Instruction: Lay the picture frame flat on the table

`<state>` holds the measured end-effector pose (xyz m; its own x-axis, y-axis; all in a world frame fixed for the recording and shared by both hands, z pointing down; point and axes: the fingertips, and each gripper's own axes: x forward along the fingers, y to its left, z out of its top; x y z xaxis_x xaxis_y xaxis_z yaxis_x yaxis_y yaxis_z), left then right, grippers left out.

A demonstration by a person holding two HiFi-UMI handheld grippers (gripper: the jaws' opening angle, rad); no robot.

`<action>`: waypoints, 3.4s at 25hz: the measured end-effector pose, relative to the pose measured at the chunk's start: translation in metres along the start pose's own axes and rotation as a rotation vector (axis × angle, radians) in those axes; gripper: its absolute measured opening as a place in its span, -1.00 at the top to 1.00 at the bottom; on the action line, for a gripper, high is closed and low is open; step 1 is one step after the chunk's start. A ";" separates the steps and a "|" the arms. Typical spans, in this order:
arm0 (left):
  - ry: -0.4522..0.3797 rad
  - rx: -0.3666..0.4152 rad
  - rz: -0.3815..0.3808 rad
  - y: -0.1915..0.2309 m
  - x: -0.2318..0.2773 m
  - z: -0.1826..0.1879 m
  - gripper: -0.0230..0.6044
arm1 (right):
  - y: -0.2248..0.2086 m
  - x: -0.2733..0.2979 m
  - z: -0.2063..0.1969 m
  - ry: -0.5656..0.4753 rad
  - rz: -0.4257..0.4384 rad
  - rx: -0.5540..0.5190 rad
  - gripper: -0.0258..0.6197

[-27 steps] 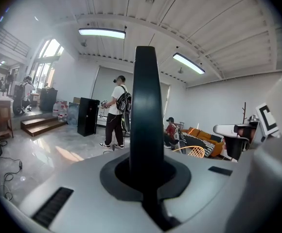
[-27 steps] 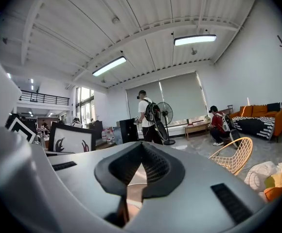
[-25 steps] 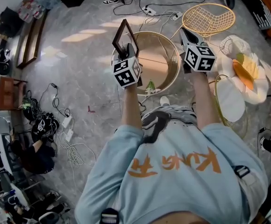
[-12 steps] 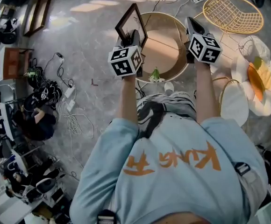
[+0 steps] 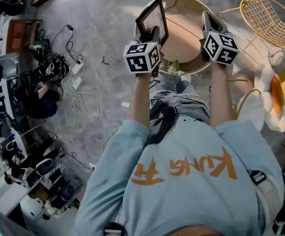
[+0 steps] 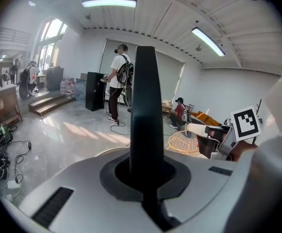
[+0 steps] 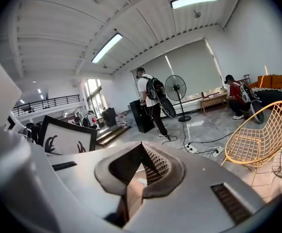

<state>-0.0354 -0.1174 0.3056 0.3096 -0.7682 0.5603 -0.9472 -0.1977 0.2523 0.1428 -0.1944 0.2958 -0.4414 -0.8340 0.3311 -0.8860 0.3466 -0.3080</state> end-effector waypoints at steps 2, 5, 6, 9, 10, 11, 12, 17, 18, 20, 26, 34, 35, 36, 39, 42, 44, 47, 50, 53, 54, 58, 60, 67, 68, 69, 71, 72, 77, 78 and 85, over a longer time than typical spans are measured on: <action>0.024 -0.011 -0.013 0.007 0.014 -0.014 0.84 | -0.006 0.009 -0.018 0.020 -0.017 0.005 0.93; 0.076 -0.016 -0.051 0.012 0.034 -0.029 0.85 | -0.018 0.013 -0.037 0.054 -0.079 0.012 0.93; 0.092 -0.013 -0.066 0.011 0.041 -0.033 0.85 | -0.025 0.012 -0.041 0.063 -0.108 0.010 0.93; 0.125 -0.013 -0.108 0.012 0.066 -0.040 0.85 | -0.043 0.014 -0.051 0.085 -0.180 -0.009 0.93; 0.141 -0.020 -0.123 0.013 0.076 -0.046 0.84 | -0.049 0.015 -0.057 0.097 -0.200 -0.011 0.93; 0.158 -0.029 -0.137 0.014 0.085 -0.053 0.84 | -0.054 0.016 -0.066 0.111 -0.219 -0.009 0.93; 0.174 -0.038 -0.150 0.016 0.094 -0.060 0.84 | -0.059 0.018 -0.076 0.126 -0.237 -0.005 0.93; 0.239 -0.058 -0.206 0.023 0.131 -0.090 0.85 | -0.073 0.024 -0.121 0.197 -0.293 0.015 0.93; 0.246 -0.060 -0.213 0.022 0.135 -0.094 0.84 | -0.075 0.023 -0.126 0.206 -0.299 0.014 0.93; 0.266 -0.060 -0.230 0.017 0.140 -0.102 0.84 | -0.077 0.016 -0.133 0.228 -0.314 0.016 0.93; 0.311 -0.130 -0.273 0.030 0.187 -0.128 0.84 | -0.082 0.048 -0.164 0.317 -0.317 -0.018 0.93; 0.360 -0.148 -0.286 0.047 0.249 -0.180 0.84 | -0.106 0.082 -0.231 0.384 -0.306 -0.011 0.93; 0.364 -0.151 -0.287 0.049 0.254 -0.183 0.84 | -0.108 0.087 -0.236 0.389 -0.305 -0.009 0.93; 0.369 -0.155 -0.289 0.051 0.259 -0.187 0.84 | -0.110 0.091 -0.241 0.393 -0.304 -0.008 0.93; 0.392 -0.176 -0.298 0.054 0.266 -0.203 0.84 | -0.112 0.096 -0.257 0.405 -0.306 0.001 0.93; 0.406 -0.186 -0.306 0.056 0.274 -0.218 0.84 | -0.114 0.101 -0.273 0.404 -0.300 0.010 0.93; 0.408 -0.196 -0.314 0.053 0.281 -0.226 0.84 | -0.118 0.102 -0.284 0.404 -0.299 0.012 0.93; 0.414 -0.223 -0.328 0.045 0.295 -0.236 0.84 | -0.129 0.100 -0.300 0.419 -0.305 0.022 0.93; 0.424 -0.223 -0.343 0.039 0.309 -0.244 0.84 | -0.138 0.099 -0.315 0.429 -0.313 0.038 0.92; 0.432 -0.226 -0.360 0.035 0.321 -0.251 0.84 | -0.144 0.101 -0.327 0.432 -0.313 0.046 0.93; 0.436 -0.227 -0.367 0.032 0.325 -0.253 0.84 | -0.146 0.101 -0.330 0.433 -0.313 0.048 0.93; 0.458 -0.301 -0.389 0.027 0.339 -0.262 0.84 | -0.154 0.102 -0.336 0.437 -0.310 0.053 0.93; 0.465 -0.385 -0.380 0.029 0.344 -0.265 0.84 | -0.156 0.101 -0.339 0.443 -0.310 0.059 0.93; 0.487 -0.468 -0.363 0.032 0.366 -0.273 0.84 | -0.162 0.098 -0.348 0.459 -0.313 0.074 0.93; 0.497 -0.461 -0.356 0.032 0.368 -0.274 0.84 | -0.162 0.098 -0.349 0.462 -0.313 0.076 0.93; 0.507 -0.449 -0.346 0.033 0.371 -0.275 0.83 | -0.163 0.098 -0.349 0.463 -0.312 0.076 0.93; 0.524 -0.426 -0.321 0.037 0.374 -0.278 0.79 | -0.163 0.098 -0.349 0.466 -0.308 0.074 0.92; 0.528 -0.421 -0.314 0.039 0.374 -0.279 0.78 | -0.162 0.099 -0.349 0.469 -0.304 0.072 0.93; 0.544 -0.416 -0.290 0.047 0.370 -0.290 0.64 | -0.160 0.102 -0.352 0.488 -0.277 0.049 0.92; 0.554 -0.401 -0.282 0.049 0.370 -0.292 0.56 | -0.160 0.103 -0.352 0.489 -0.274 0.045 0.93; 0.597 -0.352 -0.265 0.063 0.362 -0.303 -0.04 | -0.155 0.112 -0.357 0.506 -0.248 0.025 0.93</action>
<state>0.0423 -0.2232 0.7633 0.6115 -0.2400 0.7539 -0.7830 -0.0463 0.6203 0.1797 -0.1882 0.6988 -0.2384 -0.5775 0.7808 -0.9711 0.1508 -0.1850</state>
